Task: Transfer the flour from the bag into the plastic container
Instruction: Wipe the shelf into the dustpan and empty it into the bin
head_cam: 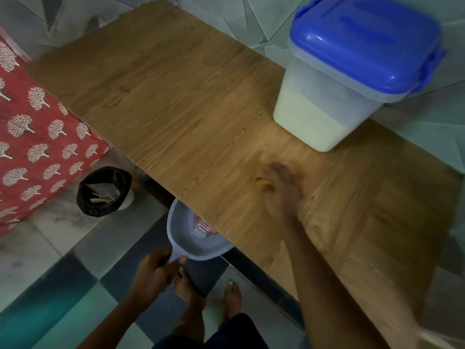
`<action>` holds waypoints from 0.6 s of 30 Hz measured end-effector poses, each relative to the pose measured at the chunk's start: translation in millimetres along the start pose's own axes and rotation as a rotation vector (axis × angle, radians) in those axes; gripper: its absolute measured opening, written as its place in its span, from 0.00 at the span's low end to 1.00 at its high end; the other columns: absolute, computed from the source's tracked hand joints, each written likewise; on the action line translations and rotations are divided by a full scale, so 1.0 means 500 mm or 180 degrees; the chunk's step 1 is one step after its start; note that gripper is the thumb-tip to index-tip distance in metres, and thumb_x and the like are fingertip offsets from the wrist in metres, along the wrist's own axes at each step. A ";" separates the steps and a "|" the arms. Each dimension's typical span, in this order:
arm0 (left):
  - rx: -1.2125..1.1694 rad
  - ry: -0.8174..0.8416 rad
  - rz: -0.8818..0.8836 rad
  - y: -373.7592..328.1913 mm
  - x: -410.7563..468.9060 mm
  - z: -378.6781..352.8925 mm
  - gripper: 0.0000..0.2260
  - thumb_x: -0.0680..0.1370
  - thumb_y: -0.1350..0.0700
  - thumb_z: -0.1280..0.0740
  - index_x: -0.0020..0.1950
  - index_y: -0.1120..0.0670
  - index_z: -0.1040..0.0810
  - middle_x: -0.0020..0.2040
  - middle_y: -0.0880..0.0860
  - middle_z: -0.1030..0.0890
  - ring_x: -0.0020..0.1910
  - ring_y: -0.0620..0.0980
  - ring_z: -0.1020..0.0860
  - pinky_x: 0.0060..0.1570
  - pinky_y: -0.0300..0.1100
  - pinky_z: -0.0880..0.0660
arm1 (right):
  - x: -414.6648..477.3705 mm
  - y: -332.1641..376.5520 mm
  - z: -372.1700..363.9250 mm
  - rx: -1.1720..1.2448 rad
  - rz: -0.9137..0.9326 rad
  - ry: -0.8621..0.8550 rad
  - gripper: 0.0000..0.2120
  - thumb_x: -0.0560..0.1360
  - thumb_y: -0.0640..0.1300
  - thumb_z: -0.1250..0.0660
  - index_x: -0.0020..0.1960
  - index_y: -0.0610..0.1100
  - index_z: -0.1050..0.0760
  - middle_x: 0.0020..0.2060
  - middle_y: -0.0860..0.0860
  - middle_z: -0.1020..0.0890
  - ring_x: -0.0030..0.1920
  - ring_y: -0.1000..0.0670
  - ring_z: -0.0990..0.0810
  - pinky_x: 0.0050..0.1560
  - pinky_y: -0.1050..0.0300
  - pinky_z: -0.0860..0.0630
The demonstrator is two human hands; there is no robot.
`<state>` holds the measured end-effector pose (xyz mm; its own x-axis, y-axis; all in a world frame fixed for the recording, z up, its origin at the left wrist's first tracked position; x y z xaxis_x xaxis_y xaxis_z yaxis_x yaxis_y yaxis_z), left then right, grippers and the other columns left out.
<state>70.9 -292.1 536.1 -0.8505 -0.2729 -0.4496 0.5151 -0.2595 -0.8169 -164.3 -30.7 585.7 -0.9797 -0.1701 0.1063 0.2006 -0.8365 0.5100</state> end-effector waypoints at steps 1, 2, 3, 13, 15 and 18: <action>-0.0010 -0.0021 0.0011 -0.002 -0.007 -0.007 0.20 0.78 0.55 0.29 0.26 0.53 0.27 0.21 0.54 0.25 0.21 0.49 0.28 0.30 0.42 0.30 | -0.015 0.050 -0.029 -0.0005 0.0383 0.0333 0.26 0.71 0.43 0.34 0.68 0.53 0.25 0.69 0.52 0.25 0.70 0.49 0.29 0.70 0.44 0.32; 0.0006 -0.0029 0.0025 -0.004 -0.011 -0.012 0.21 0.78 0.55 0.29 0.25 0.53 0.27 0.21 0.54 0.25 0.21 0.49 0.28 0.29 0.41 0.30 | -0.034 0.098 -0.058 0.0100 0.0729 0.0639 0.27 0.70 0.39 0.31 0.68 0.53 0.25 0.69 0.53 0.25 0.71 0.50 0.30 0.71 0.45 0.33; 0.0014 -0.0028 0.0044 -0.003 -0.015 -0.015 0.21 0.79 0.54 0.29 0.25 0.54 0.26 0.21 0.54 0.25 0.21 0.49 0.28 0.29 0.41 0.31 | -0.060 0.144 -0.081 0.0287 0.1029 0.0943 0.27 0.69 0.36 0.30 0.67 0.52 0.24 0.68 0.53 0.24 0.71 0.52 0.30 0.71 0.46 0.33; 0.0049 -0.0114 0.0066 -0.017 -0.062 -0.066 0.23 0.79 0.54 0.29 0.25 0.56 0.28 0.20 0.55 0.26 0.20 0.49 0.28 0.28 0.39 0.31 | -0.157 0.054 0.068 0.3294 -0.0781 0.0880 0.24 0.72 0.21 0.42 0.54 0.44 0.19 0.50 0.46 0.16 0.52 0.56 0.17 0.54 0.56 0.21; 0.0095 -0.0117 0.0059 -0.017 -0.068 -0.079 0.21 0.79 0.55 0.29 0.26 0.57 0.27 0.21 0.55 0.25 0.20 0.49 0.27 0.28 0.39 0.30 | -0.118 -0.039 0.165 0.2999 -0.0915 -0.0152 0.18 0.76 0.26 0.39 0.55 0.45 0.19 0.49 0.53 0.16 0.50 0.61 0.18 0.52 0.64 0.24; 0.0075 -0.0095 0.0140 -0.013 -0.075 -0.093 0.19 0.79 0.54 0.29 0.29 0.57 0.26 0.22 0.55 0.24 0.21 0.49 0.27 0.28 0.39 0.29 | -0.069 -0.182 0.272 0.1421 -0.0811 -0.1354 0.17 0.74 0.36 0.38 0.59 0.44 0.18 0.52 0.53 0.16 0.52 0.57 0.19 0.54 0.69 0.27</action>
<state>94.5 -237.3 541.5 -0.8235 -0.3120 -0.4737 0.5547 -0.2683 -0.7876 -148.6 122.0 651.5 -0.9286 0.3013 0.2165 0.0342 -0.5117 0.8585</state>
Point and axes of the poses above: each hand's wrist, its own x-axis towards the middle knuckle, its own z-axis out of the back of the hand, y = z × x, the point moved 8 cm from there along x, towards the middle knuckle
